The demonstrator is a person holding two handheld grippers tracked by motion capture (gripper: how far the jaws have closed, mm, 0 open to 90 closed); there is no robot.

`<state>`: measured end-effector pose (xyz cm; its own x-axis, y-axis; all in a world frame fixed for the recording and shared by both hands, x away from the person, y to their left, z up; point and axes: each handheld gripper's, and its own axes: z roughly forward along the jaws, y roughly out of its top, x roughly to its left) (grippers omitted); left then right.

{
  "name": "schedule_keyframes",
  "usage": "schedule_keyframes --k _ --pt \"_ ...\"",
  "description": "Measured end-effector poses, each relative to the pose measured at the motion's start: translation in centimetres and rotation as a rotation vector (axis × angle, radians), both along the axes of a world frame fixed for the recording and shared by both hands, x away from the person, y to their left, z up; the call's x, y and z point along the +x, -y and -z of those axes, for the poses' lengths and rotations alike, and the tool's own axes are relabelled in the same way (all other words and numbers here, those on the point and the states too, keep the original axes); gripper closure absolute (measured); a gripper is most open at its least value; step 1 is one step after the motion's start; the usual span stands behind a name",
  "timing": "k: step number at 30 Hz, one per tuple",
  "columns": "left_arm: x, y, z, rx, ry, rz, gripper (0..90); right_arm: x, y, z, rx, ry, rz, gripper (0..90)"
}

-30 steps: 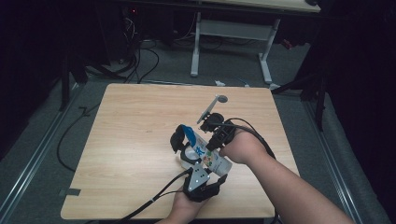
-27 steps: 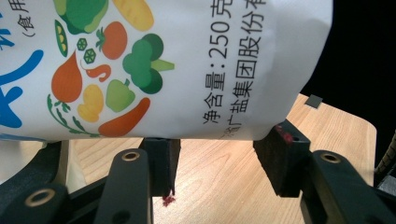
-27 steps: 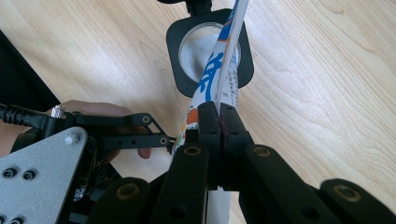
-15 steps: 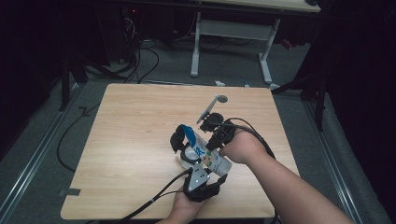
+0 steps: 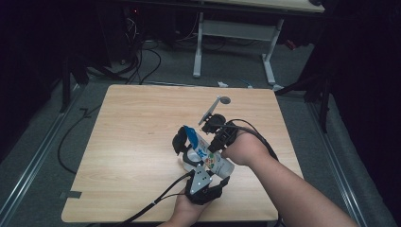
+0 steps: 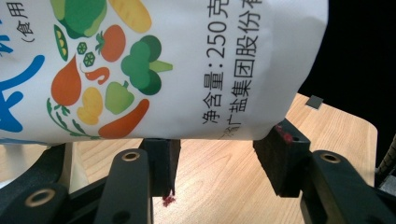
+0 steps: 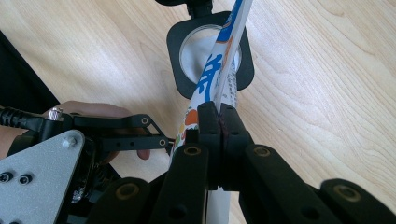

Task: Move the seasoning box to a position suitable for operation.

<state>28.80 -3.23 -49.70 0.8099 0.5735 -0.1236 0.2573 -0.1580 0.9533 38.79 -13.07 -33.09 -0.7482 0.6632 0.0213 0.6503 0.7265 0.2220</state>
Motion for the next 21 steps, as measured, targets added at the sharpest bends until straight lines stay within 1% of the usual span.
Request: schedule_keyframes --k 5,6,7,10,12,21 --pt "0.02 0.01 -0.03 -0.002 -0.001 0.0 52.2 0.05 0.01 0.0 0.002 0.002 -0.002 89.8" --pt "0.03 0.02 -0.05 -0.003 -0.001 -0.001 52.2 0.1 0.05 0.0 0.003 0.005 -0.011 89.8" --pt "0.04 0.04 -0.06 -0.004 -0.002 -0.001 52.2 0.05 0.04 -0.01 0.006 0.001 0.0 89.8" --pt "0.04 0.06 -0.11 -0.003 -0.002 0.0 52.2 0.09 0.09 -0.05 0.005 0.0 0.003 89.8" --pt "0.07 0.06 -0.11 -0.004 -0.002 0.0 52.2 0.16 0.11 -0.05 0.008 0.001 -0.004 89.8" --pt "0.09 0.08 -0.16 -0.013 -0.005 -0.004 52.2 0.2 -0.06 -0.05 0.005 0.0 0.005 89.8"
